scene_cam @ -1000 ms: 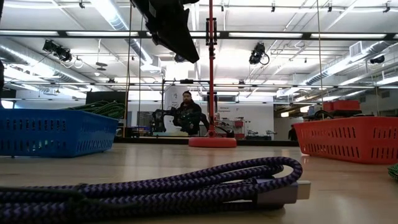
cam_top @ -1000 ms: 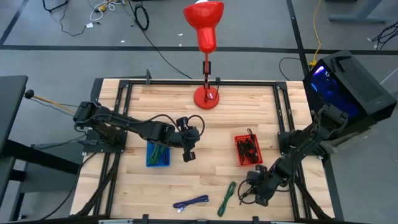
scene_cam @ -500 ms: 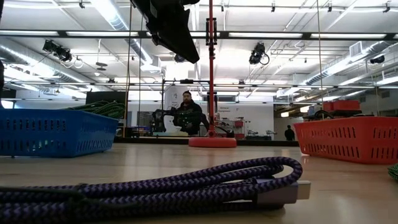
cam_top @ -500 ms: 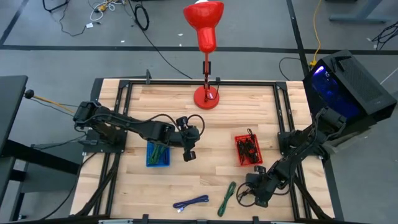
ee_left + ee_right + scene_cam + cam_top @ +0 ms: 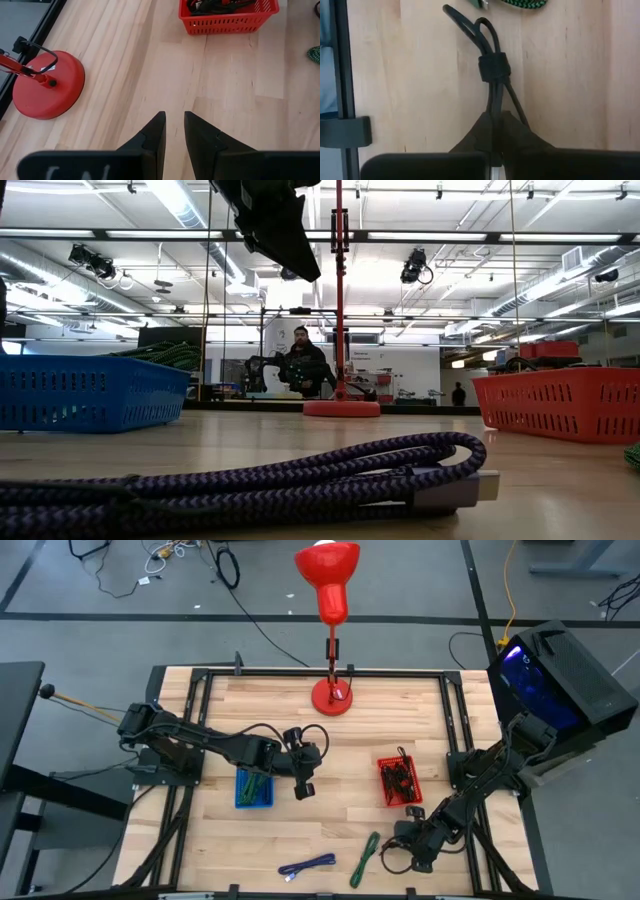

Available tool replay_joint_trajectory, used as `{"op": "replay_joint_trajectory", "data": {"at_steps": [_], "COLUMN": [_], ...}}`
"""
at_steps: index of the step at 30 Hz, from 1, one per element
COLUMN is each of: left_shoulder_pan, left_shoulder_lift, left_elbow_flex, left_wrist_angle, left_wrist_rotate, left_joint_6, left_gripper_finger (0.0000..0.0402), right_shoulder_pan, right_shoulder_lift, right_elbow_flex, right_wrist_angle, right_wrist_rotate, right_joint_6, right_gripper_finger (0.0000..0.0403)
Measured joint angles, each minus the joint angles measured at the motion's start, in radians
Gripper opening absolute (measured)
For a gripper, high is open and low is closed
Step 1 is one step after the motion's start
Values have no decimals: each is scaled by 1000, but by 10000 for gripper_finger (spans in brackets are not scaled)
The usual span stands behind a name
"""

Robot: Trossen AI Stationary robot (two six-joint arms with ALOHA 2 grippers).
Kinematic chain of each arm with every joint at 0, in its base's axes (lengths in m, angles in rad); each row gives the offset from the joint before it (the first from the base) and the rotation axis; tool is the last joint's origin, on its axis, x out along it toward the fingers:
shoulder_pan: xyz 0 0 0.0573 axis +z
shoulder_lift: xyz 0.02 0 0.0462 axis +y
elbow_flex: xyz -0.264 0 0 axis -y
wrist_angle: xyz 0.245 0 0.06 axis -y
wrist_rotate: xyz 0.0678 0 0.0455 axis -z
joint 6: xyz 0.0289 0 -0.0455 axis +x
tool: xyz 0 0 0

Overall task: Pick & Place USB Port
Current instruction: Put the black charger cable into the red bin

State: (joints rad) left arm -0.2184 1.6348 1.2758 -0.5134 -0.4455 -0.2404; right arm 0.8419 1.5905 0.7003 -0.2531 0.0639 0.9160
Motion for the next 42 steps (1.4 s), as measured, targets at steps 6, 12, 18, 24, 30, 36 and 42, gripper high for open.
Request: {"op": "replay_joint_trajectory", "data": {"at_steps": [6, 12, 18, 24, 30, 36, 42], "left_shoulder_pan": [1, 1, 1, 1, 1, 1, 1], "left_shoulder_lift": [0, 0, 0, 0, 0, 0, 0], "left_elbow_flex": [0, 0, 0, 0, 0, 0, 0], "left_wrist_angle": [0, 0, 0, 0, 0, 0, 0], "left_wrist_rotate": [-3, -3, -3, -3, -3, -3, -3], "left_joint_6": [1, -3, -4, -3, -3, -2, 0], "left_gripper_finger": [76, 76, 76, 76, 76, 76, 76], "right_shoulder_pan": [-29, -49, -49, -47, -42, -43, -57], "right_shoulder_lift": [-110, -200, -273, -249, -234, -234, -234], "right_elbow_flex": [139, 326, 365, 350, 201, 74, 47], "right_wrist_angle": [-95, -521, -815, -907, -749, -623, -609], "right_wrist_rotate": [92, 349, 597, 669, 672, 678, 653], "right_joint_6": [-97, -54, 209, 406, 549, 672, 721], "right_gripper_finger": [10, 10, 10, 10, 10, 10, 10]}}
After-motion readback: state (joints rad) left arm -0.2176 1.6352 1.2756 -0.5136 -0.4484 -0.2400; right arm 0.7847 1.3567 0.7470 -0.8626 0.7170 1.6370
